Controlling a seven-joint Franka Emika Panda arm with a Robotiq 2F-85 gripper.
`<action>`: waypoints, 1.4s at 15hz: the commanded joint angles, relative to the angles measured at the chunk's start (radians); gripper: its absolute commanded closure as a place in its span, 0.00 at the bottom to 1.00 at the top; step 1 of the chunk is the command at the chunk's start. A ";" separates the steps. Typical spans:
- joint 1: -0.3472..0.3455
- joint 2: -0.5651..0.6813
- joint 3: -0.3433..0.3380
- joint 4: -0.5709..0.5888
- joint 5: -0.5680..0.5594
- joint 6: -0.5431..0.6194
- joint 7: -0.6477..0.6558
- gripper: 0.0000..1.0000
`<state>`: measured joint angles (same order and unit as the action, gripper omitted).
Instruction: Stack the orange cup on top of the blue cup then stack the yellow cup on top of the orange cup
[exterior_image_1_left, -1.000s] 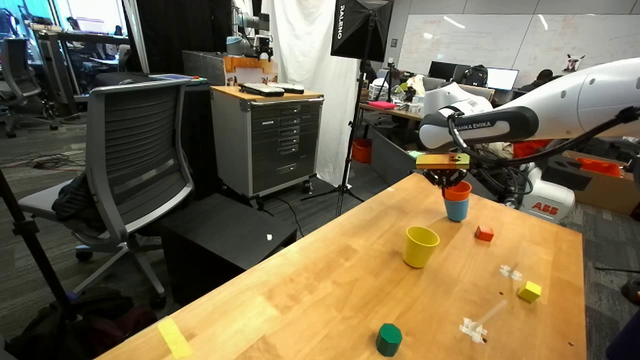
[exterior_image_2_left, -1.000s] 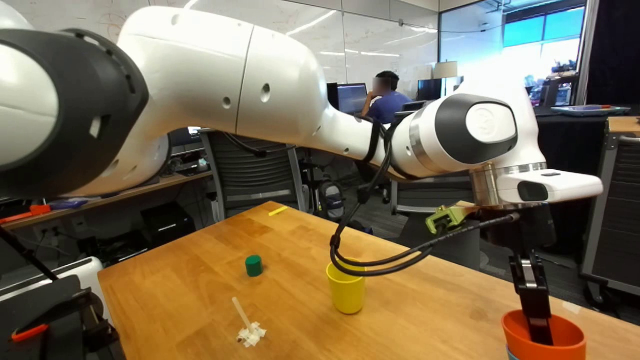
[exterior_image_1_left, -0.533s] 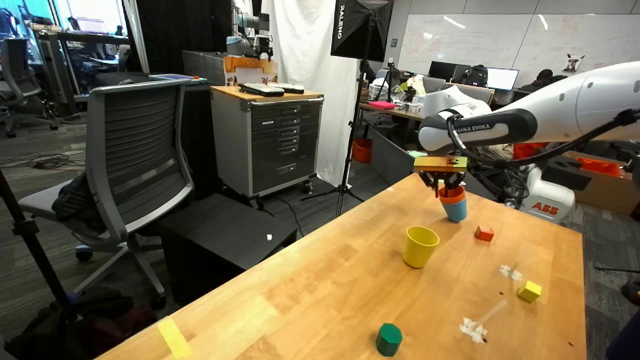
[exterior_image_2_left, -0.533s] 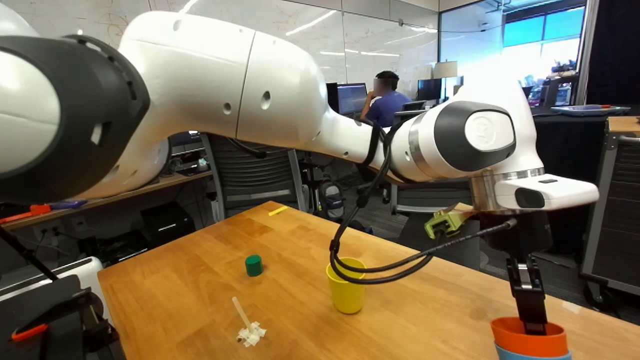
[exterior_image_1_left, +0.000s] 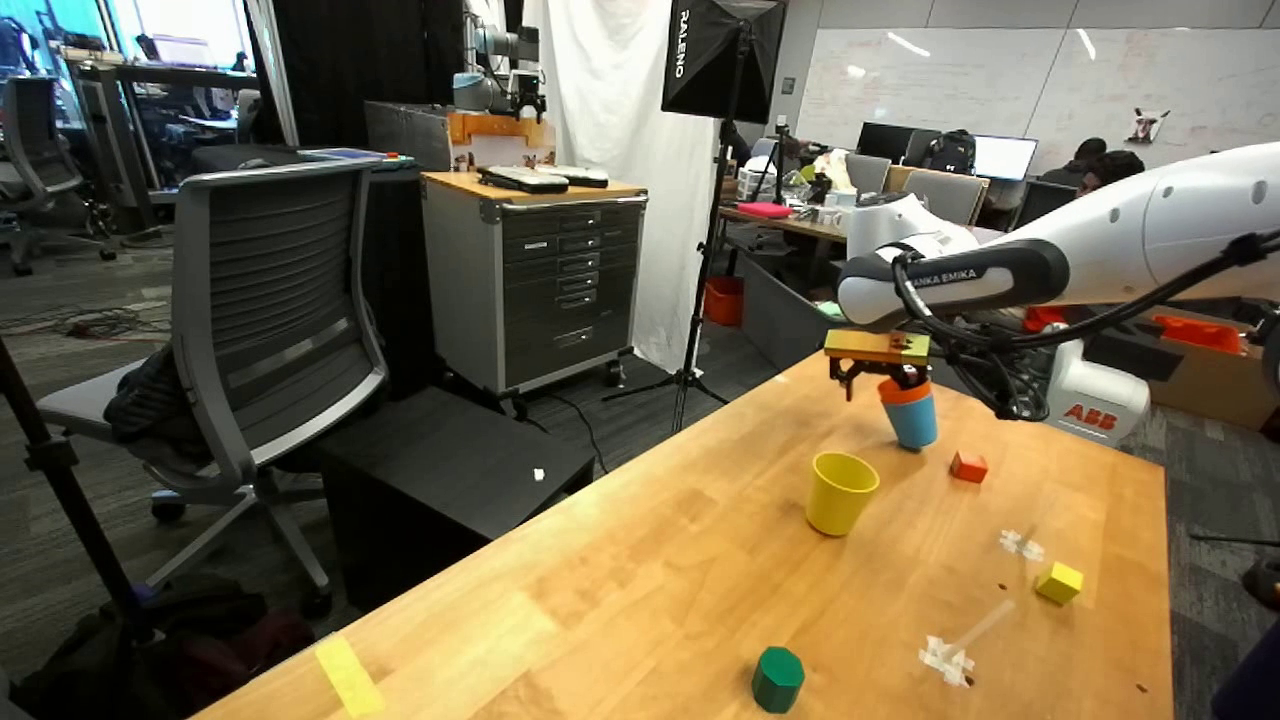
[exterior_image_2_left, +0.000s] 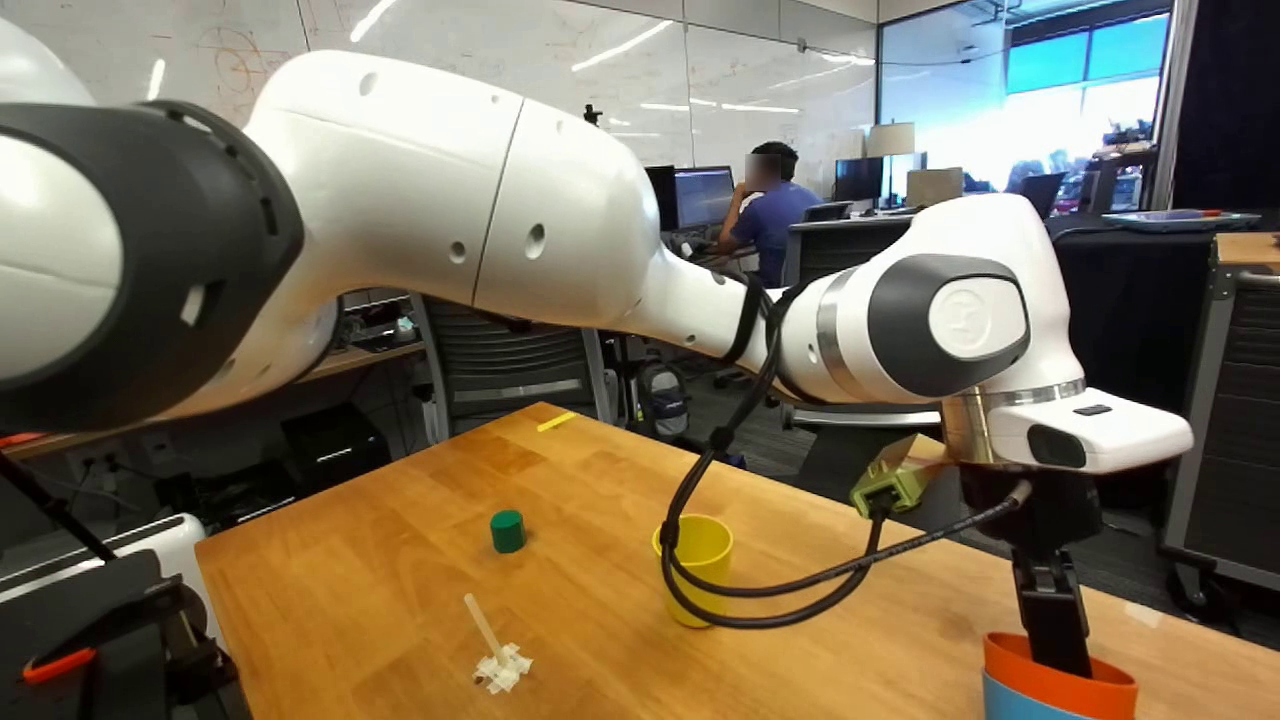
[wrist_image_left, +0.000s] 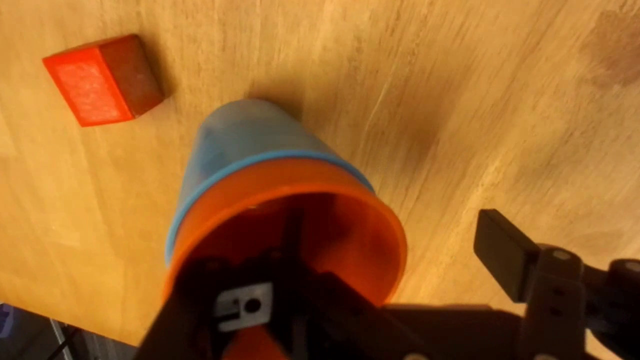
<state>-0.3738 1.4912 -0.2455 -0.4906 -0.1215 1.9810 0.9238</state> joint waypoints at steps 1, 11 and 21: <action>-0.013 0.000 0.017 -0.014 0.013 0.075 0.005 0.32; -0.011 -0.006 0.014 -0.007 0.013 0.139 0.006 0.99; 0.060 -0.037 0.101 0.014 0.085 -0.027 -0.140 0.98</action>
<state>-0.3399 1.4735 -0.1685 -0.4480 -0.0700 1.9933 0.8271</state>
